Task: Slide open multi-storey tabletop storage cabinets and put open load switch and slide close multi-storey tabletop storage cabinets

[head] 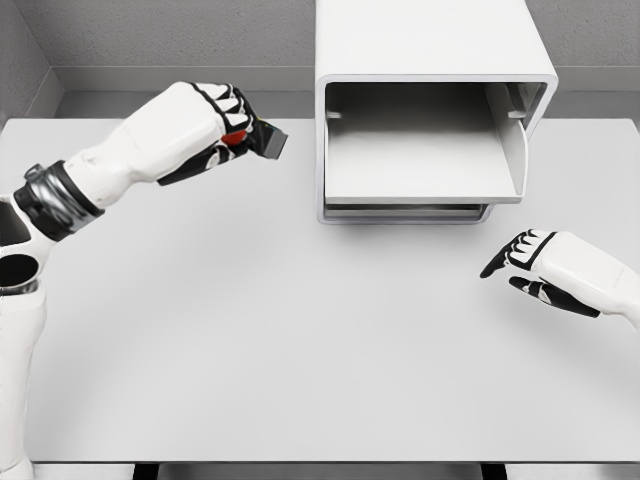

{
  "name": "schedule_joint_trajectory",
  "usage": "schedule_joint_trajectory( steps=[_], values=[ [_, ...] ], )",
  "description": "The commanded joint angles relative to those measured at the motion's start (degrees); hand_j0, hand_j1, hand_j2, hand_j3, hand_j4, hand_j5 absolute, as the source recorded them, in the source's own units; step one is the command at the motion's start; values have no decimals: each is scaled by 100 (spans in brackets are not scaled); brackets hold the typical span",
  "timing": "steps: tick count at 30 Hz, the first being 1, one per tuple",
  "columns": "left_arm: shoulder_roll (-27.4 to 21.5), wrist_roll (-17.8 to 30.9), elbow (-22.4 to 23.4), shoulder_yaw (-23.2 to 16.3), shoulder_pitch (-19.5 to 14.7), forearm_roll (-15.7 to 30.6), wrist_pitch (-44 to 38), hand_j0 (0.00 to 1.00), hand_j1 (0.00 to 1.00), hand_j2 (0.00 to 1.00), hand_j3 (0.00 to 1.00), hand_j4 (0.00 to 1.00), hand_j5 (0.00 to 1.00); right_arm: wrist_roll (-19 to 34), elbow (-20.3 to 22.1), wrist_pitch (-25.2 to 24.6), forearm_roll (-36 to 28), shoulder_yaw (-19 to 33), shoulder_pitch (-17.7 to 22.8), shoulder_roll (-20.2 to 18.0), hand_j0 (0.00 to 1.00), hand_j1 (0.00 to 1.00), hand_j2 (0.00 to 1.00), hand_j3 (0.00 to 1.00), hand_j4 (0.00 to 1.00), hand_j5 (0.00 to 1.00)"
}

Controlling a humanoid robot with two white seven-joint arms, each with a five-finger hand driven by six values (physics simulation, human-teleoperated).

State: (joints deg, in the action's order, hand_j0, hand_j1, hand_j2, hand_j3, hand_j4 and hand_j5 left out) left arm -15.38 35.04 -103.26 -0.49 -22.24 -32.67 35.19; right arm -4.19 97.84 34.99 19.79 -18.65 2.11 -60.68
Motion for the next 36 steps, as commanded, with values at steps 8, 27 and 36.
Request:
schedule_joint_trajectory(
  steps=[8,27,36],
  values=[
    [281,-4,-2,-215,-132,33,-19,37,37,37,37,37,37,-2,7,1,-37,2,0,4,59,59,59,59,59,59],
    [949,-4,-2,-646,-360,-442,-19,37,37,37,37,37,37,-11,60,1,-46,2,18,12,59,59,59,59,59,59],
    [1336,-4,7,-769,-431,-890,-19,37,37,37,37,37,37,-11,69,1,-46,2,18,21,60,60,60,60,60,60]
  ],
)
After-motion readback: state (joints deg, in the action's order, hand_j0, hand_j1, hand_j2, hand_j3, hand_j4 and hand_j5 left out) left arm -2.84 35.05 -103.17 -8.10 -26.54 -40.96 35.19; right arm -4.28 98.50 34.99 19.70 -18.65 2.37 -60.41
